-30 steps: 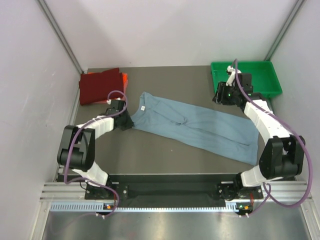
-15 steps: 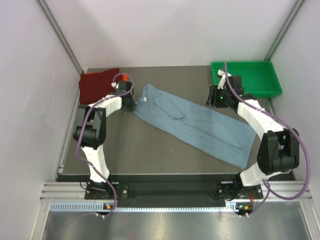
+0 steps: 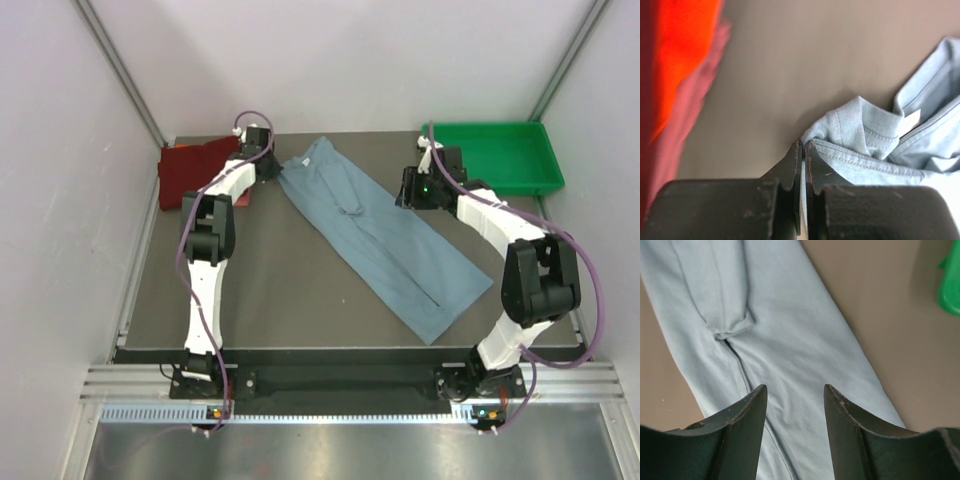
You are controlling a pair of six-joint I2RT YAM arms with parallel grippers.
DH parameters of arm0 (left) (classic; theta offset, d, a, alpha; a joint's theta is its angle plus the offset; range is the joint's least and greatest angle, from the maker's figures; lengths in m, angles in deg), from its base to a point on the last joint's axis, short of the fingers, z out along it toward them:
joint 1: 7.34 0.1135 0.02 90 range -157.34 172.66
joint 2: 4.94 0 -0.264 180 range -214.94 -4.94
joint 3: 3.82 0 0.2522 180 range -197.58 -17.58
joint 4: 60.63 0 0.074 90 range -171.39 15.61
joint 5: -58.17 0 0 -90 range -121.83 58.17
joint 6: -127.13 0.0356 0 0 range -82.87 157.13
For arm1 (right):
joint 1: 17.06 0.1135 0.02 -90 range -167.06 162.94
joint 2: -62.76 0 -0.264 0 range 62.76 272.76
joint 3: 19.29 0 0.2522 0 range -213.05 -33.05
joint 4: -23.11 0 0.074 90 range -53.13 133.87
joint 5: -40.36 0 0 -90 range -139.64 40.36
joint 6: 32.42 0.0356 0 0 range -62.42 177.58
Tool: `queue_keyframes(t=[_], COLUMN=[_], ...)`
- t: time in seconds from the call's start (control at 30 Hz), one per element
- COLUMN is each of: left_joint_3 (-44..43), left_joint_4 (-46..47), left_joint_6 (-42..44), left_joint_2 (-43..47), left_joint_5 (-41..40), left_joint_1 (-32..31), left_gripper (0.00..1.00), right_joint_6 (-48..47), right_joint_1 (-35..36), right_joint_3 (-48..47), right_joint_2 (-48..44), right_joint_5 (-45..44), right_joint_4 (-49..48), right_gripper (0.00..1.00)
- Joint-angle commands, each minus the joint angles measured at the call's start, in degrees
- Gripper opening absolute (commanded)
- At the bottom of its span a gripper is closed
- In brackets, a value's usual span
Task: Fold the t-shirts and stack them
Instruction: Fold the tshirt
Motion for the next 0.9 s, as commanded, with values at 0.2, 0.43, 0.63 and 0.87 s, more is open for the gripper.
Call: queue_keyframes(t=[0.2,0.43,0.63,0.87], left_joint_3=[-7.88,-15.53,-14.83,14.47], left_joint_4=[19.30,20.71,16.95,17.02], left_joint_6=[-7.34,-13.06,-6.84,-1.29], left_joint_2=[-7.83,-11.27,-7.33,16.55], left_joint_5=[11.40,16.07,28.00,23.81], left_joint_1=[1.85,5.63,7.22,6.07], left_gripper=[0.00,0.00,0.34,0.49], right_joint_6=[0.65,-0.32,-0.40,1.61], right_joint_1=[2.30,3.09,5.02,7.13], right_joint_3=[-4.05,-3.97,-0.72,5.96], right_joint_2=[1.90,0.68,-4.68,-13.46], right_joint_5=[-0.51,-0.86,-2.08,-2.44], right_joint_4=[-4.84,-1.94,0.78,6.23], right_gripper=[0.50,0.50,0.51,0.52])
